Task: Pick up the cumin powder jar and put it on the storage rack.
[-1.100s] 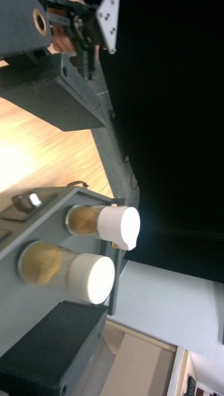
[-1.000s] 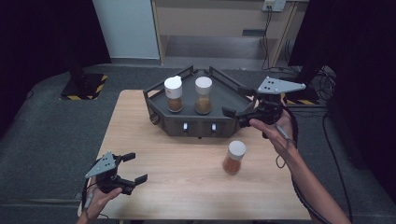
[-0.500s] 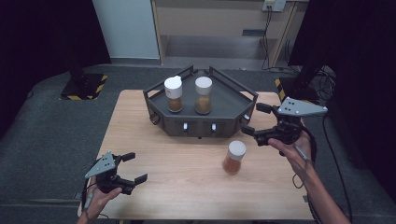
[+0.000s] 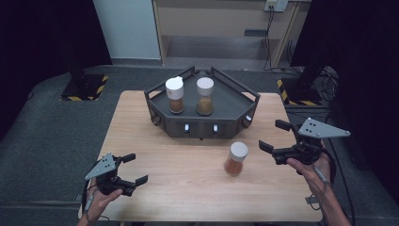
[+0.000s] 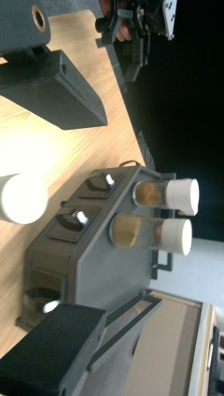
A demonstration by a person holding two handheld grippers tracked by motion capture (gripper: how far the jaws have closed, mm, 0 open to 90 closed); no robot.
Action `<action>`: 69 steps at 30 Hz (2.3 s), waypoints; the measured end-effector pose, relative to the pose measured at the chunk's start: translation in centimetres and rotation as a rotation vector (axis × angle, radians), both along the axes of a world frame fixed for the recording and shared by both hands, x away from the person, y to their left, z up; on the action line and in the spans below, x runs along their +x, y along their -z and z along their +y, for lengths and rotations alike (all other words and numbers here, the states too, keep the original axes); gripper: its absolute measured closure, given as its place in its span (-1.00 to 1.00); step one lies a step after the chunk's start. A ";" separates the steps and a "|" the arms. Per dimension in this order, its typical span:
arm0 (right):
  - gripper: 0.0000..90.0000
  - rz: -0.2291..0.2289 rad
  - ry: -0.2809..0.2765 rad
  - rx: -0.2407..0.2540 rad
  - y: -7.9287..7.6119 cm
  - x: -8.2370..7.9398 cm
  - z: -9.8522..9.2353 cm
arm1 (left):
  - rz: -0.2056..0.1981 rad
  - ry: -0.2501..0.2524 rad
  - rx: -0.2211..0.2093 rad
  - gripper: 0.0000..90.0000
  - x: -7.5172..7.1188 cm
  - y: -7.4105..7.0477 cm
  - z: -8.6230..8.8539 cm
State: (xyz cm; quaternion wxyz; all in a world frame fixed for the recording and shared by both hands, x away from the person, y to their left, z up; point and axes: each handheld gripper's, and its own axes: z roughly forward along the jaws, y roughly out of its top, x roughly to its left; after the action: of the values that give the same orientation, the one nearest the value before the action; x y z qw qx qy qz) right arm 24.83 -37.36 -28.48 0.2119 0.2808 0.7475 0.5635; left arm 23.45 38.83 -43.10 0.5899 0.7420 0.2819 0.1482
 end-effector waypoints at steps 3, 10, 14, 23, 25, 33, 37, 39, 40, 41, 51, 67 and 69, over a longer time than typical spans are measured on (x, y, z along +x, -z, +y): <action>-0.83 0.012 0.023 0.010 1.1 -0.9 -0.9 | 0.000 -0.002 0.000 -0.98 0.0 0.0 0.0; -0.84 0.015 0.069 0.004 3.0 -2.9 -1.4 | 0.000 -0.002 0.001 -0.98 0.0 0.0 0.0; -0.84 0.000 0.092 -0.012 3.9 -4.1 -1.1 | 0.000 -0.002 0.001 -0.98 0.0 0.0 0.0; -0.84 0.018 0.121 -0.009 6.1 -5.3 -0.7 | 0.001 -0.001 0.000 -0.98 0.0 0.0 0.0; -0.84 0.024 0.127 -0.008 6.6 -5.5 -0.6 | 0.001 -0.001 0.000 -0.98 0.0 0.0 0.0; -0.84 0.060 0.134 -0.001 8.3 -5.7 -0.9 | 0.001 -0.001 0.000 -0.98 0.0 0.0 0.0; -0.84 0.065 0.141 0.003 8.7 -6.0 -1.0 | 0.001 -0.001 0.000 -0.98 0.0 0.0 0.0; -0.84 0.065 0.140 0.008 9.0 -6.1 -1.0 | 0.001 -0.001 0.000 -0.98 0.0 0.0 0.0; -0.84 0.065 0.138 0.007 9.1 -6.1 -1.0 | 0.001 0.000 0.000 -0.98 0.0 0.0 0.0; -0.84 0.067 0.135 0.006 9.2 -6.1 -1.0 | 0.000 0.000 0.001 -0.98 0.0 0.0 0.0; -0.85 0.081 0.105 0.016 10.4 -5.8 -1.3 | -0.008 0.004 -0.001 -0.97 0.0 0.0 0.0; -0.85 0.082 0.063 0.014 11.1 -5.4 -1.4 | -0.009 0.022 -0.009 -0.97 0.2 0.2 0.0; -0.85 0.083 0.060 0.017 11.2 -5.3 -1.5 | -0.010 0.025 -0.009 -0.97 0.2 0.2 0.0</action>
State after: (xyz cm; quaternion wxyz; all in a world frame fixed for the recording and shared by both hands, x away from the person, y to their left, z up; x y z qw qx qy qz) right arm 19.52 -38.82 -39.69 0.1952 0.3282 0.7421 0.5509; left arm 23.68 38.86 -43.26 0.5963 0.7421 0.2702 0.1435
